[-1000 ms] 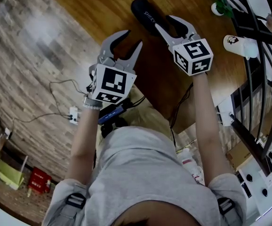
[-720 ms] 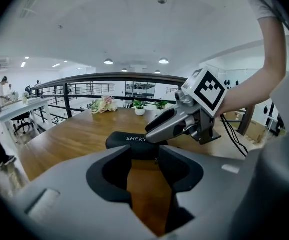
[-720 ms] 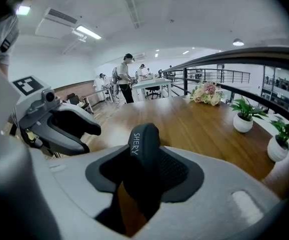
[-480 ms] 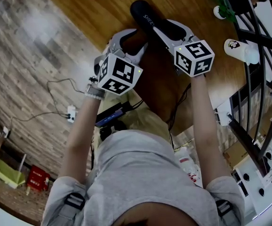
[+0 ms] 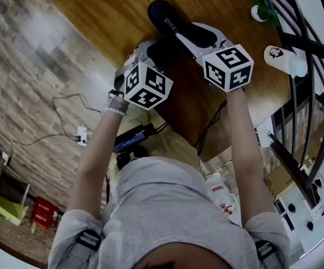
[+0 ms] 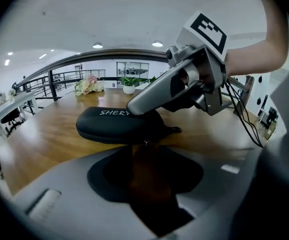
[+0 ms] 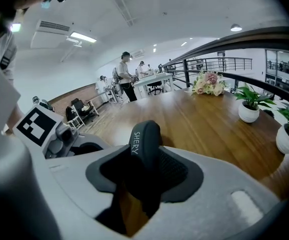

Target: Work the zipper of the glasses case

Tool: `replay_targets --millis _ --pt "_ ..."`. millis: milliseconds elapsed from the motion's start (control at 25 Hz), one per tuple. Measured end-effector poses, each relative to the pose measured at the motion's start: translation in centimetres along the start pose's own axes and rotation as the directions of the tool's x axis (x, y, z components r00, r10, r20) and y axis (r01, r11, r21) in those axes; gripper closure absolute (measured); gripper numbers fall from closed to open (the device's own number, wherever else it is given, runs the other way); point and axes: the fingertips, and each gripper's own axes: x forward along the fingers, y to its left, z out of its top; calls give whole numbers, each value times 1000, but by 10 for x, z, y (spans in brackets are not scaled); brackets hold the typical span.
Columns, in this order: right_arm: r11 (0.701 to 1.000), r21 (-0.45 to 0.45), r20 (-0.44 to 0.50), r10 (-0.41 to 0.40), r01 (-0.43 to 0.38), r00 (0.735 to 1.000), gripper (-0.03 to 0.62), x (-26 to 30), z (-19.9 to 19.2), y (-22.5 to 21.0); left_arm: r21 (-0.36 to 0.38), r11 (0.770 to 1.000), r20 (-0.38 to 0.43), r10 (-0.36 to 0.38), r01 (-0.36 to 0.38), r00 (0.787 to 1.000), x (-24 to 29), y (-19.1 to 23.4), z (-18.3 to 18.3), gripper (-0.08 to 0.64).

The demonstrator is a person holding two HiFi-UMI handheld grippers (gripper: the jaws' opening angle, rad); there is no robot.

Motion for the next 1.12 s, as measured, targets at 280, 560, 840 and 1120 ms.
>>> replay_targets --millis 280,560,840,1120 --pt "1000 -9 -1 -5 5 1000 416 -1 1 1 -16 1000 -34 17 -18 999 4 3 0 417" --pt "1000 -9 4 -14 14 1000 417 0 2 2 12 999 -85 30 -29 996 11 0 2 430" --pt "1000 -1 8 -16 16 1000 417 0 2 1 52 998 -107 53 -47 993 11 2 1 445" --pt "1000 8 24 -16 16 1000 417 0 2 1 65 997 -119 55 -48 991 12 3 2 535"
